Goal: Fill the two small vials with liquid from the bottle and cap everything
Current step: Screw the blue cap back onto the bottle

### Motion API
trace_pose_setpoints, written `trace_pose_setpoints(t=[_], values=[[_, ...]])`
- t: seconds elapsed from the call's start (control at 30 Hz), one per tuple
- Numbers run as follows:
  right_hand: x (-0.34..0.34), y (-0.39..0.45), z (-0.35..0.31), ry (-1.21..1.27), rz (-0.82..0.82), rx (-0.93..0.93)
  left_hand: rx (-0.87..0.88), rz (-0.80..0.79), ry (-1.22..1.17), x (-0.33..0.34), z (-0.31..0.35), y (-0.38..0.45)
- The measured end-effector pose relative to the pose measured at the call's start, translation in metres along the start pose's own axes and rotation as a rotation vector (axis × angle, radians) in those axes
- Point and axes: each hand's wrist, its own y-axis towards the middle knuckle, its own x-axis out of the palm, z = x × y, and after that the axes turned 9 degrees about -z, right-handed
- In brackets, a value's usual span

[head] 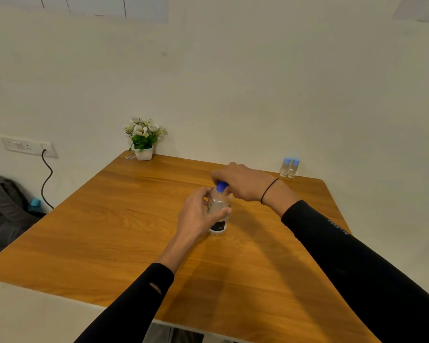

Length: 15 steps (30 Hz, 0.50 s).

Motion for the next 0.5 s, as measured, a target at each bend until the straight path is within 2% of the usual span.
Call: trace_pose_setpoints(t=[0.13, 0.27, 0.5], values=[[0.0007, 0.0041, 0.0006, -0.108, 0.043, 0.119, -0.007, -0.006, -0.001, 0.0000, -0.0007, -0.0001], [-0.0006, 0.0045, 0.0019, 0.053, 0.013, -0.002, -0.014, 0.000, 0.001, 0.0002, -0.0006, 0.0010], [0.0013, 0.0023, 0.0022, -0.185, 0.121, 0.090, 0.010, -0.001, 0.004, 0.0003, -0.0019, -0.0001]])
